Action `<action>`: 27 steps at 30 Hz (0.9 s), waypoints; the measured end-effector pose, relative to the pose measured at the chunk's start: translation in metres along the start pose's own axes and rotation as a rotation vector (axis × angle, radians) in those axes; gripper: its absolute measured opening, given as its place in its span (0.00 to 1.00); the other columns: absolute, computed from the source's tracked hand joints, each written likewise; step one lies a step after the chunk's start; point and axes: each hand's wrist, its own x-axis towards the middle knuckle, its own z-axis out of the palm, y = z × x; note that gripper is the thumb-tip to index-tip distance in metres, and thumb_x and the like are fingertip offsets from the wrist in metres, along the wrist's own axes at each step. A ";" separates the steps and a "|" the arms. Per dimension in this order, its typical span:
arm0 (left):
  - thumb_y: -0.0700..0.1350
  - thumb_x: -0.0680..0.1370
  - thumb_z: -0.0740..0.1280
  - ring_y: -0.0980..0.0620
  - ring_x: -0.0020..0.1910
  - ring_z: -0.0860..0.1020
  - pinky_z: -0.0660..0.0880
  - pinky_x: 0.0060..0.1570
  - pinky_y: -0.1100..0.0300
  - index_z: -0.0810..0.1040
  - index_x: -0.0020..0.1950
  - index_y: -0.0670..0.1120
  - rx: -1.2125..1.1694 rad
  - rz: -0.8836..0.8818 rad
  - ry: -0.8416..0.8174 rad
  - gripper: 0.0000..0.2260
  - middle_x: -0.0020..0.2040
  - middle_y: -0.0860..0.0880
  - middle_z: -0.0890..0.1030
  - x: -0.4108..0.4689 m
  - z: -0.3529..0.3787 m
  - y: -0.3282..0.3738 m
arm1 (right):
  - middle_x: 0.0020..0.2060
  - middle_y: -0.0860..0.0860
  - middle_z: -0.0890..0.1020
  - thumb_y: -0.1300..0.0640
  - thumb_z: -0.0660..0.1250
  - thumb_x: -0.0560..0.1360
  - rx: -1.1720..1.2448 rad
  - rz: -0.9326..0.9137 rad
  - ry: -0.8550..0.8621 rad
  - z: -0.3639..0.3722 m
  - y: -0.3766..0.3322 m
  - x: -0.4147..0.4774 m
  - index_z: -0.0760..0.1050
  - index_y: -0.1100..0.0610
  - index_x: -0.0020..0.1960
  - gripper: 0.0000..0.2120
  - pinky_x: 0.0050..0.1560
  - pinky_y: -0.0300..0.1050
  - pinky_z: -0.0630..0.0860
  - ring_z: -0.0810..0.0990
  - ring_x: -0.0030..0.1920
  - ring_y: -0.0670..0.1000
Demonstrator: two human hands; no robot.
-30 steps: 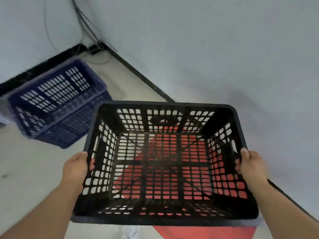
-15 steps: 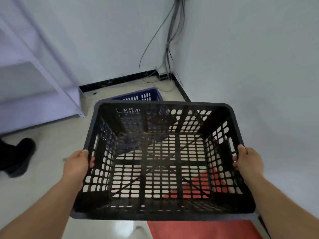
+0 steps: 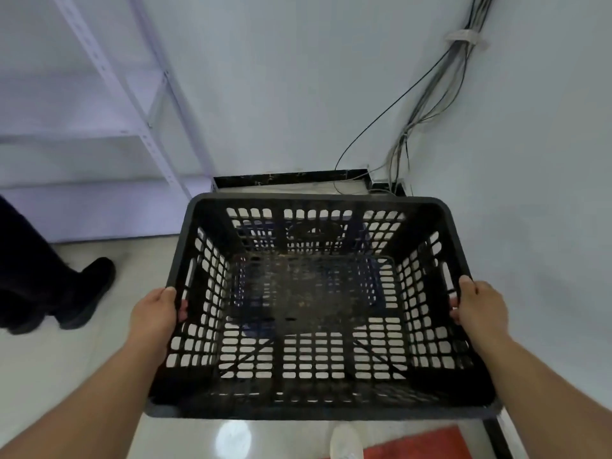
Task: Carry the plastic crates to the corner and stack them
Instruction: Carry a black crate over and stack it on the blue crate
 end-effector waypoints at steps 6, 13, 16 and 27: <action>0.43 0.81 0.56 0.48 0.36 0.73 0.71 0.37 0.56 0.77 0.52 0.37 -0.036 -0.018 0.052 0.13 0.40 0.42 0.78 0.033 0.027 0.017 | 0.34 0.60 0.81 0.51 0.52 0.80 -0.038 -0.075 -0.042 0.032 -0.043 0.061 0.74 0.63 0.40 0.20 0.36 0.48 0.70 0.79 0.32 0.58; 0.44 0.81 0.56 0.47 0.40 0.75 0.75 0.48 0.49 0.77 0.55 0.39 -0.066 -0.039 0.074 0.13 0.45 0.40 0.79 0.075 0.054 0.022 | 0.35 0.59 0.81 0.50 0.52 0.80 -0.091 -0.111 -0.047 0.073 -0.066 0.106 0.75 0.64 0.44 0.20 0.32 0.45 0.65 0.78 0.31 0.55; 0.44 0.81 0.57 0.46 0.41 0.75 0.75 0.51 0.47 0.77 0.55 0.40 -0.066 -0.050 0.075 0.13 0.46 0.40 0.79 0.091 0.067 0.023 | 0.35 0.60 0.81 0.50 0.52 0.80 -0.090 -0.106 -0.048 0.086 -0.070 0.120 0.75 0.65 0.44 0.21 0.32 0.44 0.66 0.77 0.29 0.55; 0.45 0.81 0.56 0.49 0.35 0.74 0.72 0.38 0.56 0.76 0.54 0.41 0.024 -0.029 0.078 0.12 0.45 0.42 0.79 0.139 0.096 0.047 | 0.35 0.60 0.81 0.48 0.52 0.79 -0.037 -0.045 -0.060 0.107 -0.089 0.154 0.76 0.64 0.46 0.21 0.37 0.48 0.74 0.77 0.29 0.57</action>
